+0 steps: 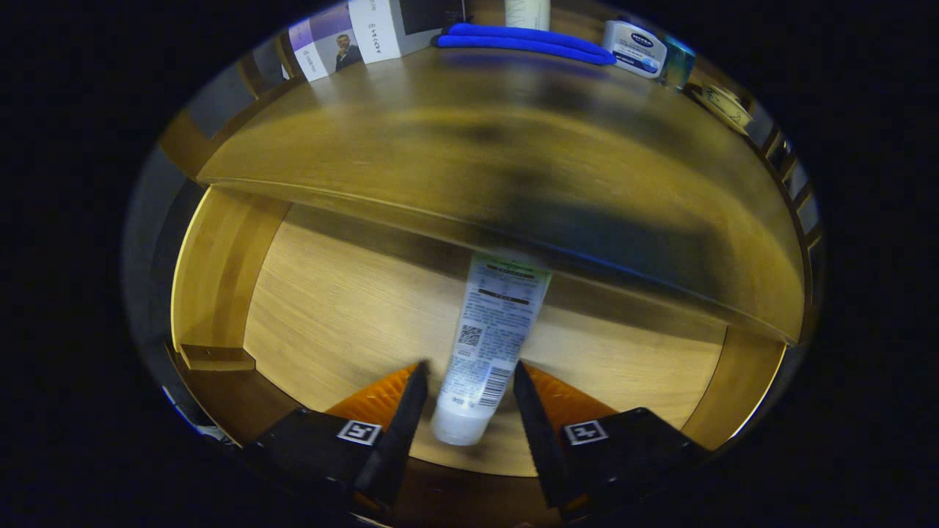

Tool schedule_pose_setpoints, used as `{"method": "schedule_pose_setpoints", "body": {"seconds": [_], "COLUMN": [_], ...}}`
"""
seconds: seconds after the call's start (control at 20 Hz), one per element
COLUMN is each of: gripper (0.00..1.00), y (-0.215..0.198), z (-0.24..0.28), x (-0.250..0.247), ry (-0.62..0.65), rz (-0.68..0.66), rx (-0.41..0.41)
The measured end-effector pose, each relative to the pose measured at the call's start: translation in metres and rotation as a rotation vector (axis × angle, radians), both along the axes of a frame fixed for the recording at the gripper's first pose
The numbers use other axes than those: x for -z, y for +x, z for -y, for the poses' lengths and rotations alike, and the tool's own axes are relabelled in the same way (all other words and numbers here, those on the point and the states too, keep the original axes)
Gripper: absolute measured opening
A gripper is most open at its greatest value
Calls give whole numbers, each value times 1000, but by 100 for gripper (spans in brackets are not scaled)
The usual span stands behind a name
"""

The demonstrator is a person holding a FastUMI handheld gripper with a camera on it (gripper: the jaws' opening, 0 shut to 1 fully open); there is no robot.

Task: Pull open the drawer, take out the items inside it, and place them on the countertop above the cabinet.

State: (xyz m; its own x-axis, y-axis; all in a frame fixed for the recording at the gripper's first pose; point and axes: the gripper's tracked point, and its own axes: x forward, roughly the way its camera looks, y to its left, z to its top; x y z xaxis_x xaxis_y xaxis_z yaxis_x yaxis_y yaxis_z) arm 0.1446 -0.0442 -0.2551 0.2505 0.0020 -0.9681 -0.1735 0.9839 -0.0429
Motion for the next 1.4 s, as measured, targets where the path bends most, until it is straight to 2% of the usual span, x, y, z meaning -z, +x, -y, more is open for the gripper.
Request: {"method": "schedule_pose_setpoints", "body": {"seconds": [0.1,0.25,0.35,0.45,0.7,0.9,1.4], "gripper": [64,47,46,35,34,34,34], "y": [4,2,-3,-3,-6,1,-21], "z": [2,1,-2,-1,-5,-2,1], "x": [0,-4,1,-3,-9,-32,-97], "ry": [-22,-57,-56,-40,20,27,94], "rz": [6,22,20,33,41,108,190], "rx": [-14,-93,-154,-174,-211,-241,-282]}}
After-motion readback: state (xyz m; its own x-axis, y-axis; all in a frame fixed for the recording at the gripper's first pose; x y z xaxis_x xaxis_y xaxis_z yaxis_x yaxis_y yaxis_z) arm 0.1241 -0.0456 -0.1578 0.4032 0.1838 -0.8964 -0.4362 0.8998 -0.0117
